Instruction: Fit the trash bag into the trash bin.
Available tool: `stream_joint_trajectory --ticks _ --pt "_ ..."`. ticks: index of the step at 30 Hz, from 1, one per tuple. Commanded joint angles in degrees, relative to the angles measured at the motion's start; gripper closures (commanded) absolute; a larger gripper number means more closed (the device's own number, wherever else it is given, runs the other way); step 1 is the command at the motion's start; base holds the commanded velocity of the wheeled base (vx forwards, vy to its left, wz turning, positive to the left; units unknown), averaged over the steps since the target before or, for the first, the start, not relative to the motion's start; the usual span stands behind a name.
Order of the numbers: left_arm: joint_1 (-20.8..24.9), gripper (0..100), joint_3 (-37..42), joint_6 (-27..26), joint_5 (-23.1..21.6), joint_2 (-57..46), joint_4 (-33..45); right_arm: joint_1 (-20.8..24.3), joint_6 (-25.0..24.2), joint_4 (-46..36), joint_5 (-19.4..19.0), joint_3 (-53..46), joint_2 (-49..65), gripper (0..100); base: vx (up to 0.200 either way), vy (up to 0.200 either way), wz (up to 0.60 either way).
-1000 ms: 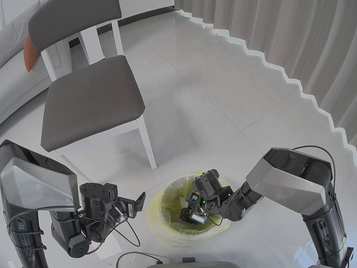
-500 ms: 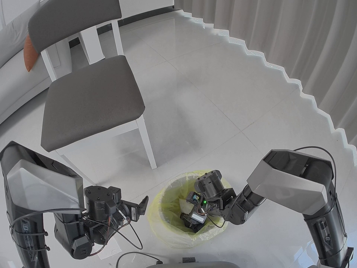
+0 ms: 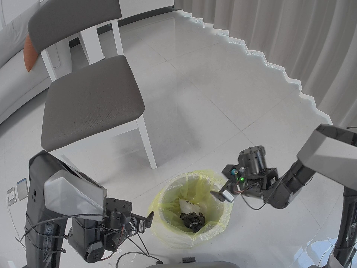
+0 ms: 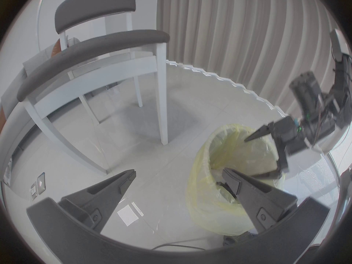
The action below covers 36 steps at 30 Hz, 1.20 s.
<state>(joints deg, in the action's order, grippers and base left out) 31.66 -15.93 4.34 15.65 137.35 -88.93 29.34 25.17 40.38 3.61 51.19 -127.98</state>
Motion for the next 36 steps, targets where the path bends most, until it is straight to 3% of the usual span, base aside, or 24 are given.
stream_joint_trajectory --ticks 1,7,14,25,36 --pt "-1.3 0 -2.1 -0.8 0.2 6.6 -1.1 -6.3 -1.0 0.3 -0.4 -4.1 8.5 0 0.000 0.000 0.00" --pt "-4.1 0 -6.2 -5.1 -1.0 11.0 -1.1 -12.0 -1.0 -1.2 -0.4 -4.2 10.0 0 0.000 0.000 0.00" --pt "-4.8 0 -13.2 -11.7 -2.4 11.1 1.4 -11.8 -1.0 -2.1 -0.4 -1.8 8.8 0 0.000 0.000 0.00" --pt "-4.1 0 -23.6 -13.8 -1.9 11.1 8.5 -10.3 -0.9 -5.9 -2.0 -0.1 5.7 0 0.000 0.000 0.00" --pt "-5.6 0 -18.2 -14.8 -1.9 8.4 4.6 -10.1 -0.7 -12.3 -3.3 2.5 0.6 0 0.000 0.000 0.00"
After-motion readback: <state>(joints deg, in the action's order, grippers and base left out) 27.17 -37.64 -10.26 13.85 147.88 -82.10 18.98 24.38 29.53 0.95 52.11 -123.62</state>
